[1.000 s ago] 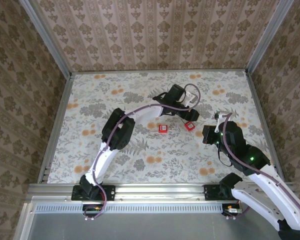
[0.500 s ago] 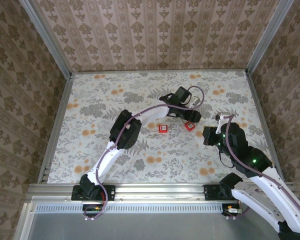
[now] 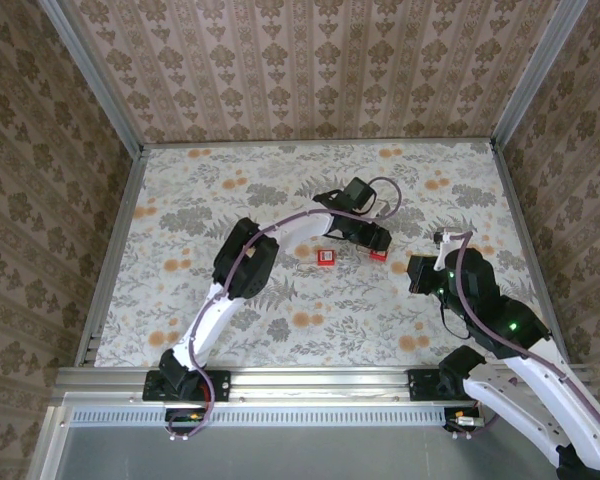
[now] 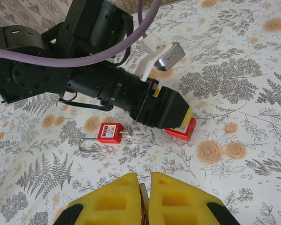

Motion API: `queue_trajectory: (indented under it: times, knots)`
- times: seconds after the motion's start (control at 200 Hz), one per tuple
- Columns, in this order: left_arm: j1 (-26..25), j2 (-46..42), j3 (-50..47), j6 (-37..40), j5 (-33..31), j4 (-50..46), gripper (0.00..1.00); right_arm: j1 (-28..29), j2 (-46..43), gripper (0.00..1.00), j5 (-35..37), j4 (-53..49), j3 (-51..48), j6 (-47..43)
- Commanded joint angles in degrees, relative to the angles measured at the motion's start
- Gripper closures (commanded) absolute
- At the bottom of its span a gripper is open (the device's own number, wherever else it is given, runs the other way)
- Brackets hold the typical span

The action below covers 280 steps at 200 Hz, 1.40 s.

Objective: Unlock with the key

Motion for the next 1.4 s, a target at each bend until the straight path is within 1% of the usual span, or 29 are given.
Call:
queue_trajectory:
  times: [0.0, 0.09, 0.22, 0.37, 0.445, 0.475, 0.535, 0.59, 0.715, 0.87, 0.96, 1.11, 1.27, 1.395]
  knots:
    - [-0.3, -4.1, -3.1, -0.9, -1.1, -1.0, 0.43, -0.3, -1.1, 0.99, 0.9, -1.6, 0.3, -0.5]
    - [-0.7, -5.5, -4.1, -1.1, -1.5, -1.3, 0.44, -0.3, -1.2, 0.99, 0.9, -1.9, 0.7, -0.6]
    - [-1.2, -7.3, -5.9, -2.1, -0.1, -0.3, 0.44, -0.3, -1.4, 0.99, 1.2, -2.1, 1.0, -1.0]
    - [-1.4, -8.2, -4.7, 0.8, -3.5, -3.4, 0.43, -0.3, -1.6, 0.99, 2.6, -2.3, 1.2, -1.4]
    - [-1.9, -7.6, -1.7, 4.7, -7.1, -8.1, 0.42, -0.3, -1.5, 0.99, 3.4, -2.3, 1.0, -1.5]
    - [-2.3, -6.9, 0.1, 6.6, -9.6, -10.7, 0.41, -0.3, -1.6, 0.99, 3.9, -2.2, 0.8, -1.4]
    - [-3.5, -5.1, 4.5, 10.9, -13.8, -16.6, 0.40, -0.3, -1.5, 0.99, 4.7, -2.0, 0.5, -1.2]
    - [-4.4, -3.0, 8.8, 14.1, -15.9, -21.7, 0.40, -0.4, -1.6, 0.99, 5.5, -1.9, 0.3, -1.1]
    - [-6.2, 2.3, 17.1, 19.9, -18.1, -29.7, 0.40, -0.5, -2.1, 1.00, 6.4, -2.0, 0.6, -0.9]
    - [-7.3, 7.8, 24.9, 24.7, -19.4, -34.8, 0.38, -0.7, -2.8, 1.00, 5.5, -2.6, 0.8, -0.8]
    - [-7.5, 9.2, 26.9, 25.6, -20.7, -35.3, 0.35, -0.7, -3.3, 1.00, 5.0, -2.9, 0.8, -0.8]
    - [-7.6, 10.0, 27.2, 26.4, -22.1, -35.0, 0.31, -0.7, -3.5, 1.00, 4.3, -2.7, 0.6, -0.8]
    - [-7.8, 9.9, 26.6, 26.8, -23.2, -34.7, 0.32, -0.7, -3.1, 1.00, 3.8, -2.0, 0.3, -0.6]
    - [-7.7, 7.5, 24.5, 26.1, -21.9, -32.1, 0.34, -0.8, -2.8, 1.00, 3.7, -1.8, 0.1, -0.7]
